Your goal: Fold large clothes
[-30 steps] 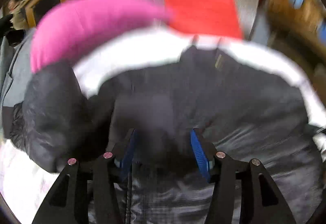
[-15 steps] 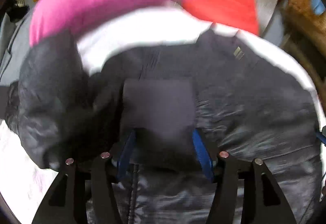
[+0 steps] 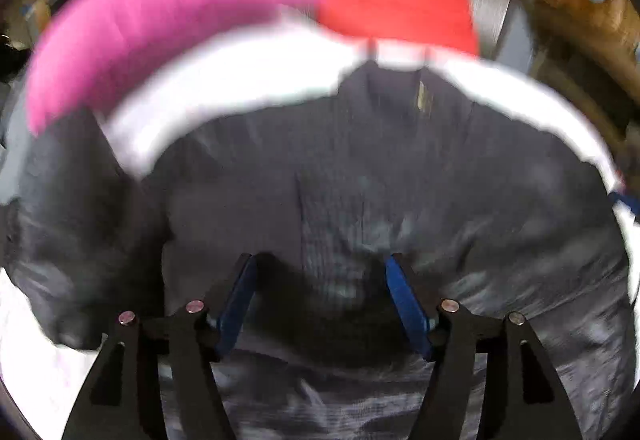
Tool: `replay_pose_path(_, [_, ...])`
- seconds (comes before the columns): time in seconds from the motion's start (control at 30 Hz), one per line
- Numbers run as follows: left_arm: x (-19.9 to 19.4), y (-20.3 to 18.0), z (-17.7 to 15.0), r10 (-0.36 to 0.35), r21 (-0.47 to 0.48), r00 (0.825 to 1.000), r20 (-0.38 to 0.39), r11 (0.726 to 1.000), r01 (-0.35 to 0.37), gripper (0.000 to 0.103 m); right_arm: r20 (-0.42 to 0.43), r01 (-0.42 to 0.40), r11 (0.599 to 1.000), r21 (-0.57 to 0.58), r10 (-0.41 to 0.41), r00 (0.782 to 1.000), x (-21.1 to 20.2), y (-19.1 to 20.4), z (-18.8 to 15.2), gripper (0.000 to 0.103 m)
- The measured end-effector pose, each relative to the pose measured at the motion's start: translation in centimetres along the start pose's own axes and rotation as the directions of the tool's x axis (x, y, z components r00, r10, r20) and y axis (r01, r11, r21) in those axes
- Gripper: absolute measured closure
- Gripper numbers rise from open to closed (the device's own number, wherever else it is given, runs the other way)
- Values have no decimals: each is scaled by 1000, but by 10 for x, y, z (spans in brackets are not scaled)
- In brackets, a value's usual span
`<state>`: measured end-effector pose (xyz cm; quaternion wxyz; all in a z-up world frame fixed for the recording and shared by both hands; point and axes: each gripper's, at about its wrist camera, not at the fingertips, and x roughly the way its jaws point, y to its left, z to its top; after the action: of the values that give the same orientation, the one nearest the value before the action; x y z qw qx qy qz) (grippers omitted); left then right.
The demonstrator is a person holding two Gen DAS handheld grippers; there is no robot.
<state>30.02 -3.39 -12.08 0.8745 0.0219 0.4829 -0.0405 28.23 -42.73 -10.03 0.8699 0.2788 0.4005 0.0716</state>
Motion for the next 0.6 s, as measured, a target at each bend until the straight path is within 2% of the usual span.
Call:
replay_pose_path(0.07, [0, -5, -5, 49, 37, 997, 63, 998, -51, 27, -48, 14, 997, 79, -10, 999, 17, -18, 0, 11])
replay_pose_path(0.1, [-1, -5, -5, 51, 38, 997, 58, 998, -54, 27, -25, 8, 997, 77, -6, 1000, 14, -17, -1, 11])
replay_pose_path(0.23, [-17, 9, -2, 5, -5, 997, 80, 1000, -5, 27, 23, 10, 1000, -15, -9, 1000, -18, 12, -11, 11])
replay_pose_path(0.37, [-51, 35, -14, -23, -76, 990, 137, 997, 34, 27, 13, -84, 990, -114, 86, 996, -39, 44, -42, 10])
replay_pose_path(0.4, [-60, 43, -19, -32, -96, 989, 146, 994, 47, 27, -5, -79, 988, -131, 79, 997, -37, 47, -49, 6])
replay_pose_path(0.47, [-72, 58, -28, -44, -140, 987, 155, 988, 66, 27, -107, 3, 988, -156, -20, 994, -10, 46, -64, 5])
replay_pose_path(0.5, [-81, 70, -33, -55, -164, 986, 157, 983, 81, 27, -128, 32, 988, -151, -52, 990, -4, 42, -69, 5])
replay_pose_path(0.6, [-98, 105, -42, -75, -227, 981, 179, 967, 115, 27, -61, 53, 988, -148, -62, 996, -23, 56, -70, 5])
